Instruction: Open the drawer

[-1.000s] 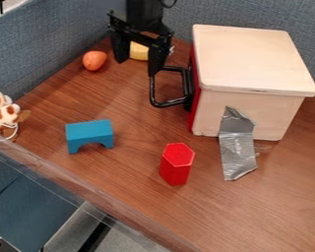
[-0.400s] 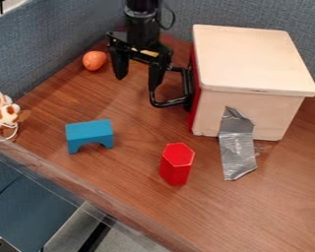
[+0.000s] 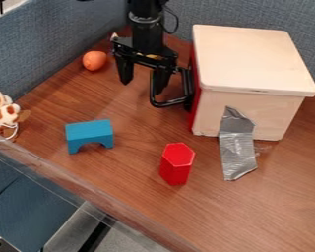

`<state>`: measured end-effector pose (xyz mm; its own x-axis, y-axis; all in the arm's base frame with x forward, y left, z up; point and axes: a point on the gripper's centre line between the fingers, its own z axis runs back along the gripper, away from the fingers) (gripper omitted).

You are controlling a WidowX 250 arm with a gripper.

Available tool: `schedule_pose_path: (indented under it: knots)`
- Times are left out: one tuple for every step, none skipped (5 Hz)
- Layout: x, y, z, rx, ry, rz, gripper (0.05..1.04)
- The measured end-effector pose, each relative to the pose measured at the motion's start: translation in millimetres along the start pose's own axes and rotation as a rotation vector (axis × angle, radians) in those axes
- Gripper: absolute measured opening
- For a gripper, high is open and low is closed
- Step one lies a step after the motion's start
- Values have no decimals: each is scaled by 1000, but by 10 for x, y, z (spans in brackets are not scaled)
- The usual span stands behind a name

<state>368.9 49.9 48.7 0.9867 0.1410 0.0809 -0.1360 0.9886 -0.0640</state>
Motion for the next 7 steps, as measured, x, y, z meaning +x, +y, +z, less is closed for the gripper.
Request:
schedule_pose_path:
  knots:
    - [9, -42, 4, -2, -2, 4, 1001]
    - [26, -38, -40, 6, -2, 19, 1001]
    - [17, -12, -155, 18, 17, 30, 1001]
    - [70, -6, -173, 20, 11, 31, 967]
    - [76, -4, -209, 20, 18, 29, 689]
    - [78, -53, -212, 14, 17, 18, 387]
    - [77, -18, -209, 8, 18, 46, 273]
